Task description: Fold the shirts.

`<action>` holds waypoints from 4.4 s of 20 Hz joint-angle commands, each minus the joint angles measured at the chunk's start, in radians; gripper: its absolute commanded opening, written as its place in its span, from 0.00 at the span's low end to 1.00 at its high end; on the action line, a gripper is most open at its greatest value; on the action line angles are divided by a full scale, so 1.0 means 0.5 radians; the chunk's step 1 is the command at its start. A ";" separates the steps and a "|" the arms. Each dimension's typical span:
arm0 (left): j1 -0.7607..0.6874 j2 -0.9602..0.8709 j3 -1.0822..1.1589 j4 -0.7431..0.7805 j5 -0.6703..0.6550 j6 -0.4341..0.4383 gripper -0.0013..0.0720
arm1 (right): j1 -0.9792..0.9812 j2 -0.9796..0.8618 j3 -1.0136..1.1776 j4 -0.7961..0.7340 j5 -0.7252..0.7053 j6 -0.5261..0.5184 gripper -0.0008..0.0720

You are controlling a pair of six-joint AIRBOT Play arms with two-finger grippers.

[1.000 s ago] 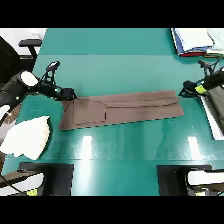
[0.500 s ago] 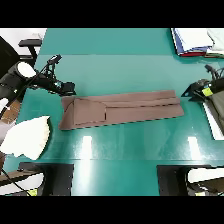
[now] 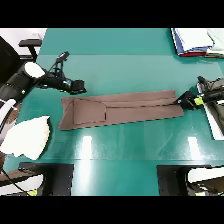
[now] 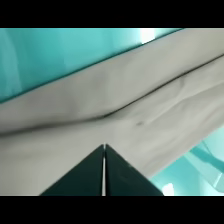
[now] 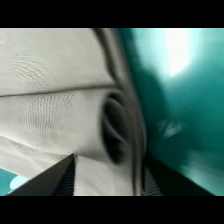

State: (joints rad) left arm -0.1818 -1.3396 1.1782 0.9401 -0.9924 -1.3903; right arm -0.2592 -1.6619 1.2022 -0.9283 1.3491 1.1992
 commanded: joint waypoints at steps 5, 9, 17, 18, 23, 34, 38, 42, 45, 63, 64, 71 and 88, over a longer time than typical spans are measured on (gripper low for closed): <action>-0.405 -0.259 0.060 -0.059 0.285 -0.103 0.05 | 0.204 -0.018 0.199 0.065 0.143 -0.045 0.03; -0.579 -0.551 0.256 -0.180 0.309 -0.101 0.05 | 0.272 0.262 0.402 0.228 0.272 -0.034 0.03; -0.806 -0.987 0.620 -0.239 0.287 -0.161 0.05 | 0.723 0.607 0.759 0.460 0.288 0.118 0.03; -0.816 -1.009 0.636 -0.236 0.269 -0.169 0.05 | 0.787 0.607 0.793 0.461 0.285 0.122 0.03; -0.812 -1.021 0.636 -0.153 0.189 -0.204 0.05 | 1.006 0.606 0.881 0.460 0.231 0.150 0.03; -0.116 -0.198 0.787 0.371 -0.159 -0.186 0.05 | 1.652 0.455 0.976 0.462 -0.134 0.092 0.03; 0.240 0.249 0.787 0.654 -0.158 -0.188 0.05 | 2.193 0.006 1.375 0.460 -0.414 0.074 0.07; 0.481 0.459 0.787 0.710 -0.260 -0.188 0.05 | 2.406 -0.362 1.713 0.455 -0.243 0.076 0.83; 0.531 0.474 0.787 0.716 -0.404 -0.186 0.05 | 2.277 -0.319 1.537 0.437 -0.086 0.084 0.82; 0.519 0.435 0.771 0.594 -0.414 -0.134 0.05 | 1.439 -0.345 0.301 0.600 -0.359 0.266 0.82; 0.519 0.433 0.771 0.593 -0.407 -0.134 0.05 | 1.497 -0.408 0.343 0.639 -0.354 0.255 0.82; 0.376 0.430 0.771 0.559 -0.405 -0.083 0.05 | 1.688 -0.561 0.800 0.641 -0.504 0.231 0.03; -0.282 0.426 0.771 0.549 -0.214 -0.147 0.05 | -0.195 0.271 0.988 -0.136 -0.430 0.515 0.03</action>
State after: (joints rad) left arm -0.2951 -1.1259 1.5635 1.2148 -1.1164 -1.4437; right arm -0.1886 -1.5620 1.6951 -0.9741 1.1324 1.4532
